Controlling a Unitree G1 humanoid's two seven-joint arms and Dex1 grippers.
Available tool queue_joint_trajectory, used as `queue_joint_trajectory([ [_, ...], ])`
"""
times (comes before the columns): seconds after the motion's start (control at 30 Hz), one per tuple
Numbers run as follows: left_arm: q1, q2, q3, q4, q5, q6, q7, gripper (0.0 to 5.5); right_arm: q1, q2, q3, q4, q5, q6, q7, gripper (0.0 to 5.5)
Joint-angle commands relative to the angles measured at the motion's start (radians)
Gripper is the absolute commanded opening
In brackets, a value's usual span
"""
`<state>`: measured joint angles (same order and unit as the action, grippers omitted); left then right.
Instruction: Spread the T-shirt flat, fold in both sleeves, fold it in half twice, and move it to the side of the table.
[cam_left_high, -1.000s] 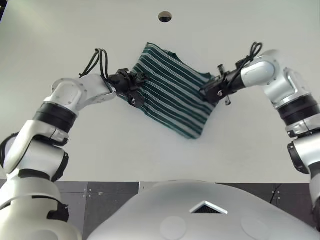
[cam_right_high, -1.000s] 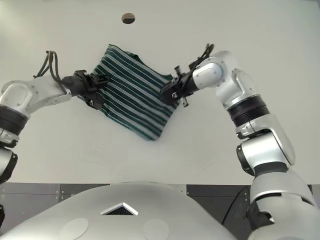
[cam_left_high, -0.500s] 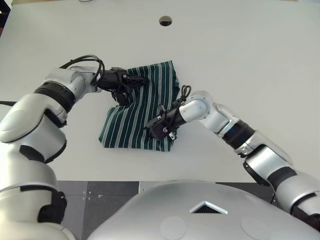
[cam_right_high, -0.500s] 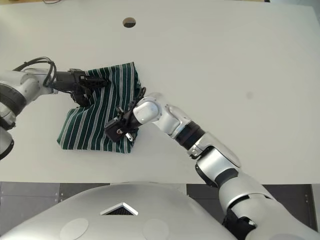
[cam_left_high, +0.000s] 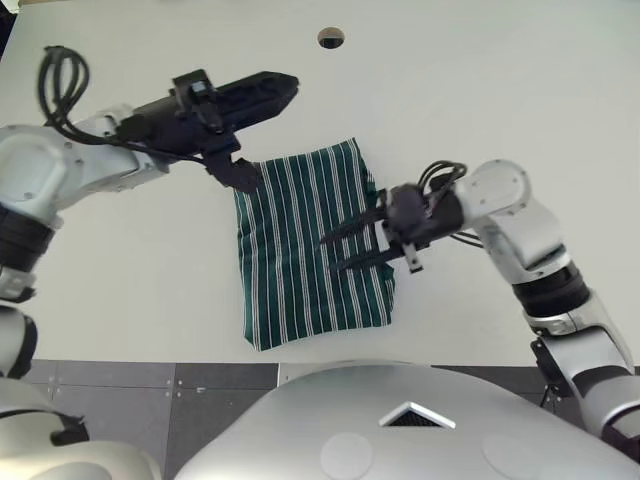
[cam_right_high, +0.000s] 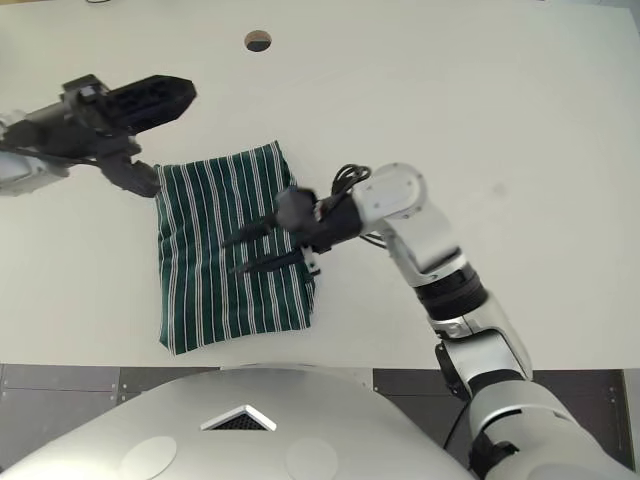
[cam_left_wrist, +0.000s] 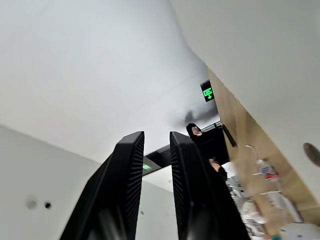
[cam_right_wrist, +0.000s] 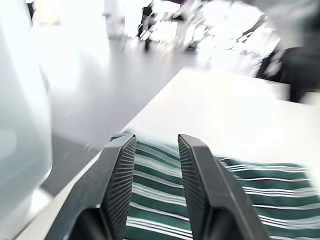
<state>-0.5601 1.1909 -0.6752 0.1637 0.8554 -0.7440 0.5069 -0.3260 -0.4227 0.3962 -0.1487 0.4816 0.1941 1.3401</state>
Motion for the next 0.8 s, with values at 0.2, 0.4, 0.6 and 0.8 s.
queue_joint_trajectory([
  [0.2,0.631,0.538,-0.151,-0.234,-0.86,-0.072,-0.555,0.94,0.325,-0.391,-0.246,0.046,-0.241,-0.506,0.098,1.74],
  [0.4,0.801,0.537,-0.054,-0.287,-0.616,0.024,-0.555,1.66,0.373,-0.349,-0.184,0.184,-0.378,-0.831,0.03,2.77],
  [0.6,0.895,0.408,0.044,-0.265,-0.506,0.055,-0.599,2.32,0.352,-0.301,-0.074,0.302,-0.632,-1.054,-0.119,3.38],
  [0.8,0.947,0.274,0.103,-0.232,-0.446,0.009,-0.667,2.32,0.308,-0.267,0.045,0.35,-0.752,-1.13,-0.232,3.38],
])
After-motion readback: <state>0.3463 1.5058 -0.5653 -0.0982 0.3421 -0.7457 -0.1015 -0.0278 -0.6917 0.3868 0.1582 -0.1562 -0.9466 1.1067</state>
